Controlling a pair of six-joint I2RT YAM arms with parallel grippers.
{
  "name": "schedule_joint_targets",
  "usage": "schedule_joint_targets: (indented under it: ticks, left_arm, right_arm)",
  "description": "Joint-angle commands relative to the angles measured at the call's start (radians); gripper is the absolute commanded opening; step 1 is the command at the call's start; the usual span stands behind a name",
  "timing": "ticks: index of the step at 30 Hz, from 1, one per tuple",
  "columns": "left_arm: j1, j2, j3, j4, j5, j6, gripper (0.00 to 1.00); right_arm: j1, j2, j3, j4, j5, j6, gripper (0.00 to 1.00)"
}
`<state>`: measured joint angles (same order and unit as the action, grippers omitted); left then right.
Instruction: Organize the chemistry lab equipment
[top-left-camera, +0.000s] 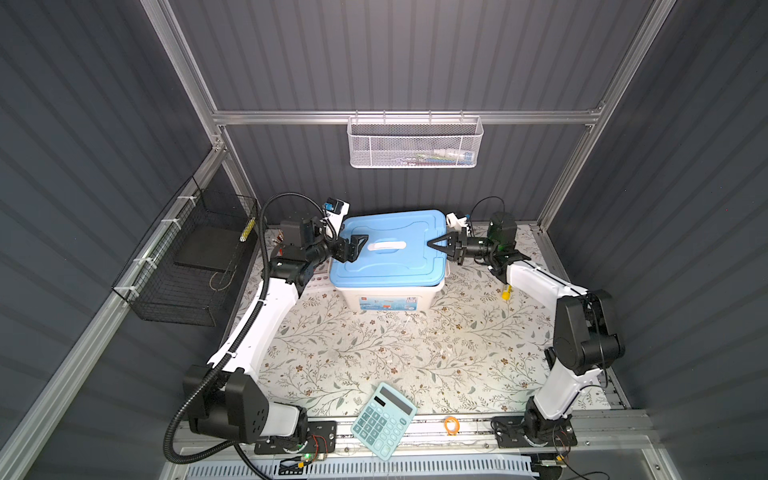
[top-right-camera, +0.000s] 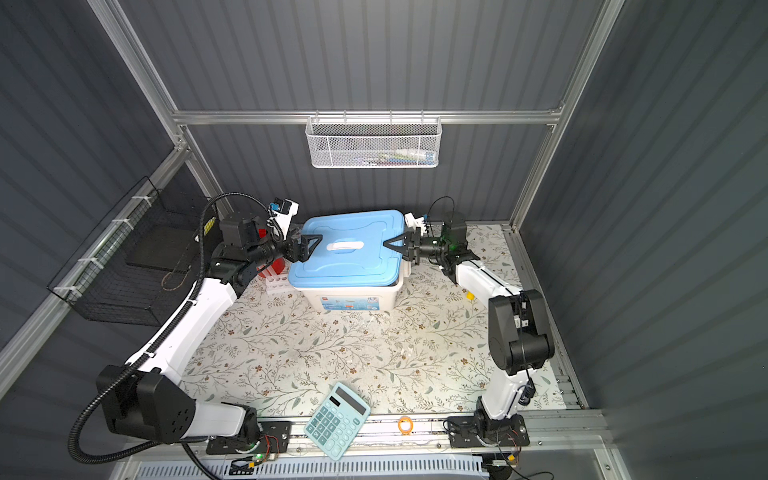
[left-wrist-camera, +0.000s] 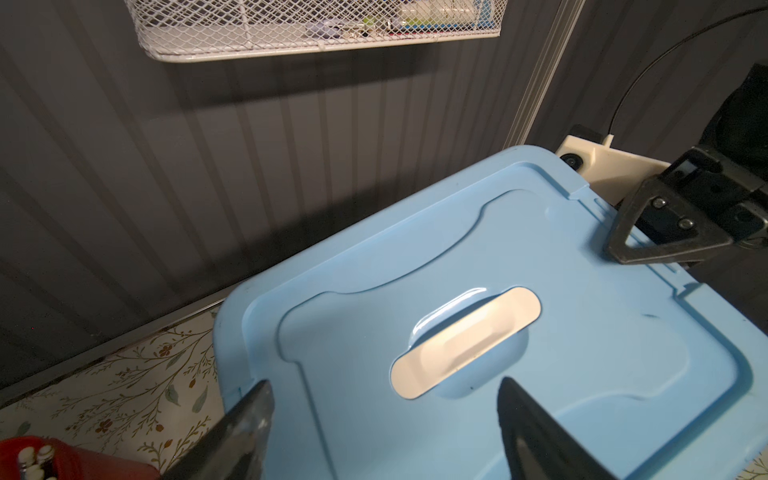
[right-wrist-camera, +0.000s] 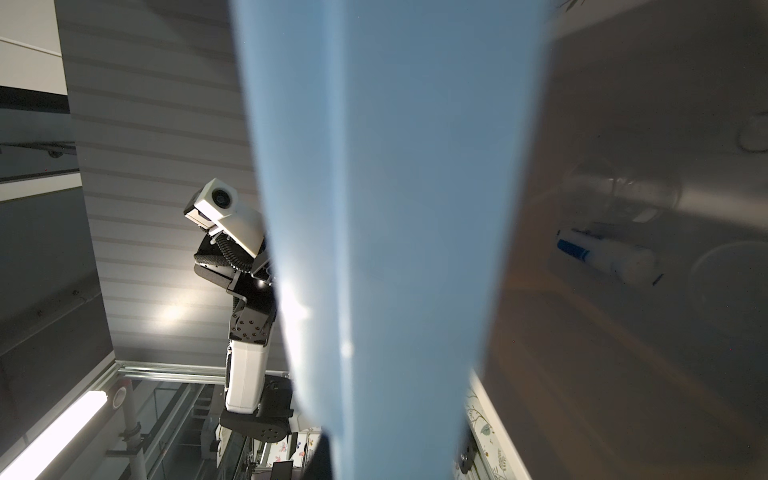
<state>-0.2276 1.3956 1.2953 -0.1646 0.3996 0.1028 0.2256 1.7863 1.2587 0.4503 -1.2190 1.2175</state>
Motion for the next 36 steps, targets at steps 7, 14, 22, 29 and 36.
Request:
schedule_joint_targets:
  ticks: [7,14,22,29,36]
  left_arm:
    - [0.004,0.009,0.021,-0.001,0.01,0.008,0.84]
    - [-0.003,0.029,0.024,0.0,0.01,0.009,0.84]
    - [-0.013,0.048,0.028,0.004,0.008,0.01,0.84]
    - [-0.024,0.063,0.026,0.0,-0.001,0.018,0.84]
    - [-0.038,0.087,0.026,0.002,-0.001,0.019,0.84]
  right_arm:
    - [-0.021,0.029,-0.011,0.007,-0.02,-0.049,0.07]
    - [-0.028,0.018,-0.028,-0.021,-0.03,-0.079,0.08]
    - [-0.028,0.007,-0.023,-0.117,-0.031,-0.158,0.1]
    - [-0.039,0.009,-0.021,-0.185,-0.021,-0.211,0.11]
    - [-0.058,0.032,-0.019,-0.178,-0.009,-0.197,0.11]
